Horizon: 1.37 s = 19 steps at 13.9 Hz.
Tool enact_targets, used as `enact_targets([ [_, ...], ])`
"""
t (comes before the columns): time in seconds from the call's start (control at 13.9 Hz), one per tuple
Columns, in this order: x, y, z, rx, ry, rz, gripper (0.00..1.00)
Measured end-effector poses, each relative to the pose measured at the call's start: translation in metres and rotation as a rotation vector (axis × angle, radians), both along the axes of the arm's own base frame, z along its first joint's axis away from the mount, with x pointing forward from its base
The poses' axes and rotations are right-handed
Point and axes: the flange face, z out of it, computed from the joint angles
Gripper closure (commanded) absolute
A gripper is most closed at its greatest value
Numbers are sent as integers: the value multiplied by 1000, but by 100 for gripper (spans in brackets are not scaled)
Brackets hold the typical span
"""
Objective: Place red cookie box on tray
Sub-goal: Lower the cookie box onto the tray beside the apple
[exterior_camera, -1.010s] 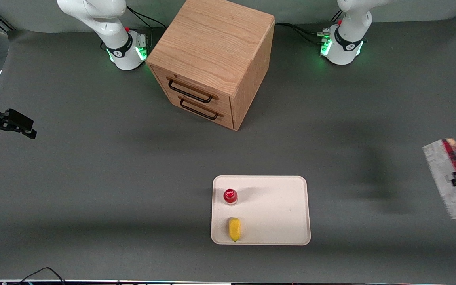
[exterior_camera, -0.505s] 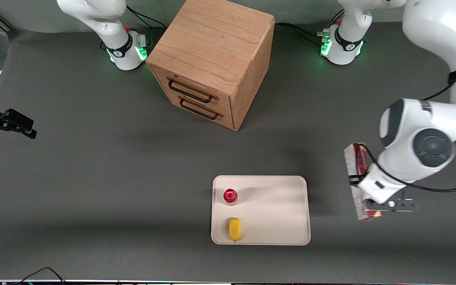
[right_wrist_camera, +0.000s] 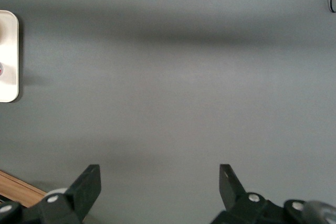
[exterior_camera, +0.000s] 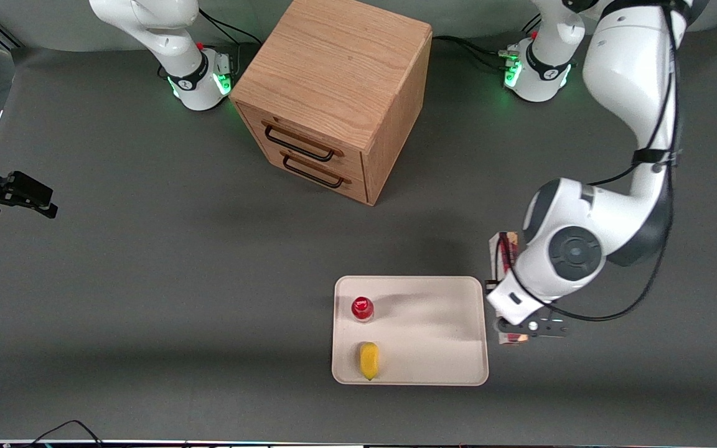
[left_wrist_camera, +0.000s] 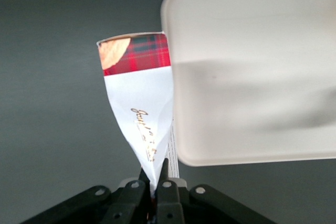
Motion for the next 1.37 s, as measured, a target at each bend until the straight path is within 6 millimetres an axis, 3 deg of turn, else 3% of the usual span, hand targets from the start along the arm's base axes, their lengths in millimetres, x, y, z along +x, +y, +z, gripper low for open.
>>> enact_targets([
  [0.22, 7, -24, -27, -44, -75, -3, 100],
  [0.72, 38, -34, -72, -33, -136, 8, 100],
  [1.08, 49, -35, -83, -42, -159, 23, 100],
  [1.23, 49, -35, -86, -37, -161, 23, 1],
  [1.37, 49, -35, -88, -20, -168, 17, 0],
])
